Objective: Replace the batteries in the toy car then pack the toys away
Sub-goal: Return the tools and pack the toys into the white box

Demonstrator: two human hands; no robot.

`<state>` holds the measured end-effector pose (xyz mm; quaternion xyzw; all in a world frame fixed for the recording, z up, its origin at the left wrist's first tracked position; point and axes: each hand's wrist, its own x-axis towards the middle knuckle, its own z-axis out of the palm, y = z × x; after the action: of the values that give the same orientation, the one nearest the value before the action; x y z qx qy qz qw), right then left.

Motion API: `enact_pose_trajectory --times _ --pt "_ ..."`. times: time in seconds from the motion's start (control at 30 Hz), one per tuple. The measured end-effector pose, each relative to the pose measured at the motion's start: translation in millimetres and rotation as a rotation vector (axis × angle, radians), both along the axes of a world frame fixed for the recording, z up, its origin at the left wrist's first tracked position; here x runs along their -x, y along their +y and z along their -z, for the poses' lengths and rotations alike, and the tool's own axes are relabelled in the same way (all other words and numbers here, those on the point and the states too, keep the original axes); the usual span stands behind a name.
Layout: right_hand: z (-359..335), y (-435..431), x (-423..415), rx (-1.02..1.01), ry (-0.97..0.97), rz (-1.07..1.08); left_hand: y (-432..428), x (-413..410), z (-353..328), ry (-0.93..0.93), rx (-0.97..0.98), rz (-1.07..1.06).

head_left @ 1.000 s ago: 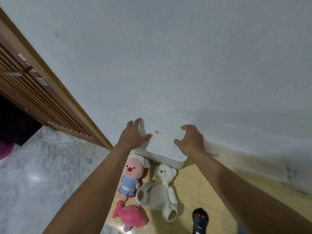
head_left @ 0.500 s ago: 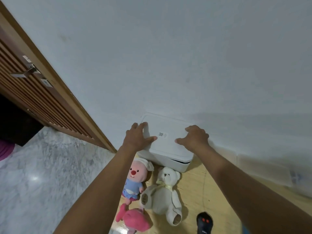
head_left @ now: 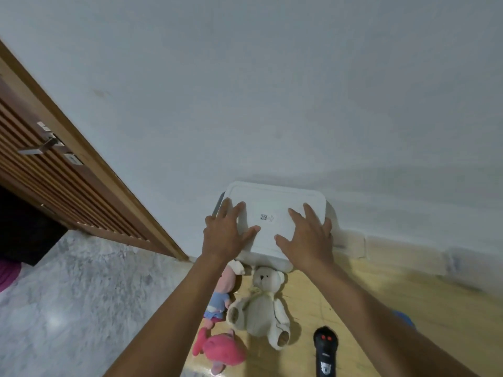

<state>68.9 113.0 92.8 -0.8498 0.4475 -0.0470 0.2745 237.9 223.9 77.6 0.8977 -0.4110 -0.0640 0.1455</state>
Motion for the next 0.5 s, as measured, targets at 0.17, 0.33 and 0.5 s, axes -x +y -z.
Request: enact_pose_trajectory --times 0.17,0.33,0.5 --pt "17 -17 117 0.007 0.023 0.194 -44 99 18 0.018 -0.031 0.216" --pt "40 -31 262 0.023 0.134 0.491 -108 230 46 0.056 -0.098 0.568" --pt "78 -17 380 -0.1 0.204 0.739 -146 344 82 0.155 -0.242 0.794"
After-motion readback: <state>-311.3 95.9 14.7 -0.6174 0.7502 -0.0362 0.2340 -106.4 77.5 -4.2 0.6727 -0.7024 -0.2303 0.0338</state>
